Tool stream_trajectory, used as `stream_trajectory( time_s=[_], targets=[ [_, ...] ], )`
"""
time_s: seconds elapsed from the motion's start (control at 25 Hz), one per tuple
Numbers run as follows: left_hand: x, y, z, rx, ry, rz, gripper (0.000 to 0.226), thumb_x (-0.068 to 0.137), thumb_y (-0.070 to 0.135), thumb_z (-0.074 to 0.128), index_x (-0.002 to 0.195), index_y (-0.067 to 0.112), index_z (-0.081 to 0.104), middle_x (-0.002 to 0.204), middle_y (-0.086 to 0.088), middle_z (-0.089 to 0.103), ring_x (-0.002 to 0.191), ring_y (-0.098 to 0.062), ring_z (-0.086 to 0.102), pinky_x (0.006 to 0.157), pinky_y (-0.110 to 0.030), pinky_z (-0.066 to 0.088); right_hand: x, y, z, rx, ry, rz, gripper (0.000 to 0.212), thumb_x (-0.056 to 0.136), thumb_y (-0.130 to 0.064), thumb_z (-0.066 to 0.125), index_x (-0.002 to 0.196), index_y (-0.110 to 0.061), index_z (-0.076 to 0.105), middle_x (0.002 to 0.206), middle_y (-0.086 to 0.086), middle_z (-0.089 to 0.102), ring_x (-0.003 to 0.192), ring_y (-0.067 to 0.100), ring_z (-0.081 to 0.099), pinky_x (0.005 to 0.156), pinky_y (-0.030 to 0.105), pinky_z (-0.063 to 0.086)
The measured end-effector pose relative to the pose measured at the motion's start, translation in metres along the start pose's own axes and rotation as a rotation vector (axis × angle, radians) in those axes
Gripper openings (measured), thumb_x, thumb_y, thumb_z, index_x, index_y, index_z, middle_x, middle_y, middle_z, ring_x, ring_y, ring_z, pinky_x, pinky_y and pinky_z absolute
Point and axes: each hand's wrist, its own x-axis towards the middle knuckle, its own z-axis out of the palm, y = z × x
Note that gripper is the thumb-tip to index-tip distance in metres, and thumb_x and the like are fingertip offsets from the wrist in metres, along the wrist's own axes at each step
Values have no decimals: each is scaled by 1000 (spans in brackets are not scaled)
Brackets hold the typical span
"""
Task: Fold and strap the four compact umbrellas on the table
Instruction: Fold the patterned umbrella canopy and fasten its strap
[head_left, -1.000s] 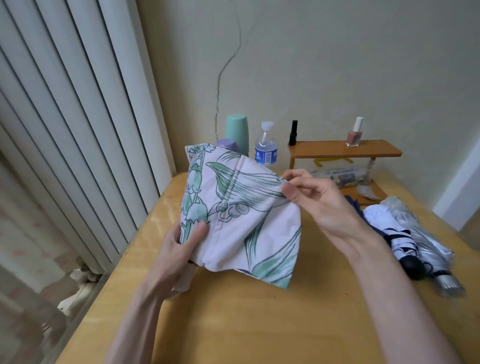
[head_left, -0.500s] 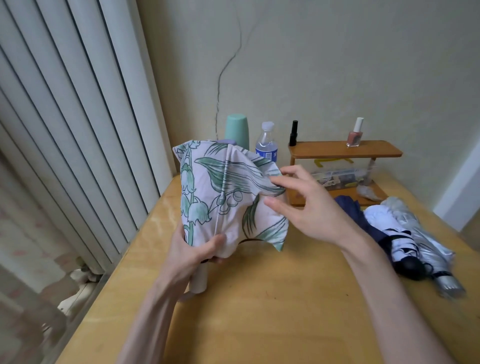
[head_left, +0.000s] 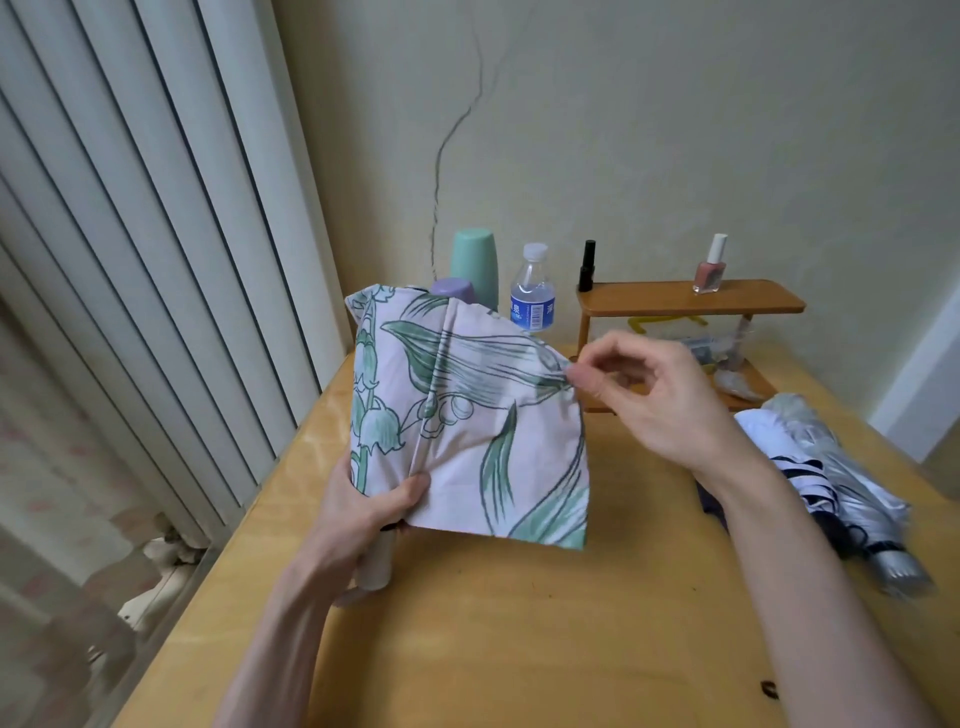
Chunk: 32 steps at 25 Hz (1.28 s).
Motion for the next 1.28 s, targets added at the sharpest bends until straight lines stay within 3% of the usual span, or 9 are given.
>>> stream_trajectory(
  time_s=[0.2, 0.36, 0.48, 0.64, 0.8, 0.96, 1.12, 1.2, 1.28],
  targets=[
    [-1, 4, -3, -45, -22, -3, 70, 55, 37, 91, 111, 4, 64, 83, -7, 75, 58, -19, 67, 47, -30, 52, -1, -3, 5, 330, 127, 204, 24, 100, -32, 66, 77, -25, 71, 79, -10, 63, 79, 3, 55, 81, 30, 38],
    [-3, 5, 1, -123, -32, -27, 60, 59, 29, 93, 105, 4, 63, 74, -8, 70, 51, -19, 62, 45, -29, 53, 0, 2, 2, 466, 168, 196, 22, 102, -43, 62, 89, -26, 69, 93, 5, 66, 91, 24, 54, 90, 43, 41],
    [-3, 3, -7, -185, 16, -46, 52, 62, 16, 96, 103, 7, 65, 74, -9, 69, 54, -22, 63, 47, -31, 57, -3, -2, -6, 364, 150, 133, 24, 103, -47, 58, 106, -28, 71, 106, 1, 70, 103, 32, 62, 99, 48, 47],
    [-2, 2, -12, -110, -21, -48, 78, 48, 35, 98, 113, 6, 67, 89, -14, 76, 69, -31, 72, 56, -38, 62, 0, -17, 11, 301, 7, 80, 36, 96, -37, 69, 132, -30, 66, 121, 1, 64, 108, 11, 69, 87, 23, 53],
    [-1, 0, -10, -42, -62, -46, 89, 48, 41, 101, 120, 3, 67, 101, -15, 79, 83, -31, 75, 66, -38, 61, 7, -4, 23, -17, -17, 2, 22, 97, -41, 72, 113, -26, 75, 106, -7, 72, 103, 16, 67, 85, 37, 52],
    [-3, 2, -8, -52, -59, -55, 84, 45, 39, 100, 118, 11, 67, 98, -10, 80, 79, -25, 75, 61, -33, 60, 1, 3, 5, -44, -137, 242, 28, 84, -46, 83, 100, -24, 79, 100, -6, 81, 98, 18, 76, 95, 50, 59],
    [-2, 2, -6, -86, -26, -43, 75, 49, 36, 96, 112, 10, 65, 86, -7, 77, 68, -21, 70, 52, -31, 56, -3, 8, -13, 176, 89, 257, 25, 82, -8, 87, 95, -15, 68, 92, 4, 76, 93, 25, 76, 82, 27, 63],
    [-1, -1, -1, -112, 21, -18, 69, 53, 37, 96, 108, 9, 67, 81, -6, 74, 65, -21, 67, 54, -31, 56, -5, 6, -7, 370, 123, 302, 32, 87, -16, 83, 113, -19, 64, 102, 3, 71, 93, 15, 73, 75, 22, 60],
    [-1, -2, 3, -133, 72, -9, 63, 56, 35, 96, 106, 10, 67, 77, -3, 72, 62, -19, 65, 54, -30, 55, -4, 3, 12, 314, 39, 379, 32, 88, -35, 80, 115, -25, 66, 105, -9, 74, 88, -6, 72, 71, 11, 55]
  ],
)
